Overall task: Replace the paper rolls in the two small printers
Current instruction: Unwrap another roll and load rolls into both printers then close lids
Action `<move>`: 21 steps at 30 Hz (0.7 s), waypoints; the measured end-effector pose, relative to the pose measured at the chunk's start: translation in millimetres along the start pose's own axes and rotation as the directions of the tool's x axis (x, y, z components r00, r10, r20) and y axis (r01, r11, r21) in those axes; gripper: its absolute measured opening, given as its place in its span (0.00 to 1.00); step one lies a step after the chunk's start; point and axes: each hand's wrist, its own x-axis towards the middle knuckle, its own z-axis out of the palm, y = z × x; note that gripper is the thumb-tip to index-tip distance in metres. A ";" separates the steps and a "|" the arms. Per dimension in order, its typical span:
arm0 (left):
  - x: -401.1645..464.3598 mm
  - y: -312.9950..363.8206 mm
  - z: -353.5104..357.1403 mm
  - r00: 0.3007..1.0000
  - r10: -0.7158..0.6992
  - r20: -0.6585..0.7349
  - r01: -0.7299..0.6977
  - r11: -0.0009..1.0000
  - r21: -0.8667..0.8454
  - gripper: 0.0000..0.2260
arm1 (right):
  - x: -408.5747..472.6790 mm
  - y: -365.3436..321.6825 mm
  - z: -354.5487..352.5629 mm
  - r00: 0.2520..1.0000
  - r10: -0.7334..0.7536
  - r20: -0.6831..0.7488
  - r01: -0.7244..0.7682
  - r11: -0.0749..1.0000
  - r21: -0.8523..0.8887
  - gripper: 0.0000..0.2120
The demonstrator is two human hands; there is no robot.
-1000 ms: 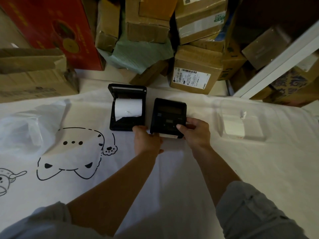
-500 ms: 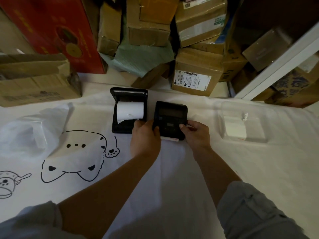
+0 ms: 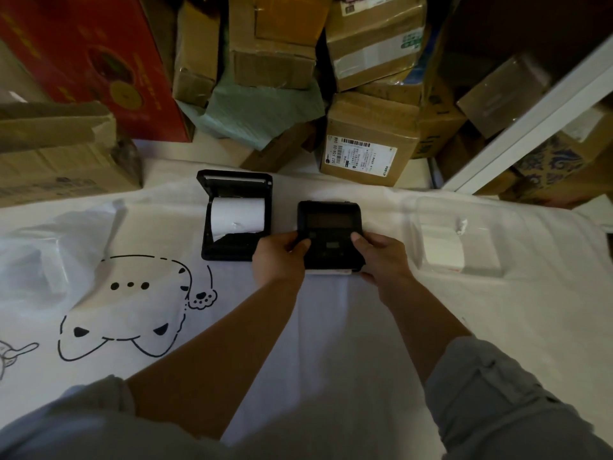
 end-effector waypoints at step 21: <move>8.4 1.8 0.6 0.999 -0.040 0.023 0.040 0.999 0.018 0.15 | -9.9 18.5 10.1 0.975 -0.220 -0.002 0.216 0.958 -0.189 0.16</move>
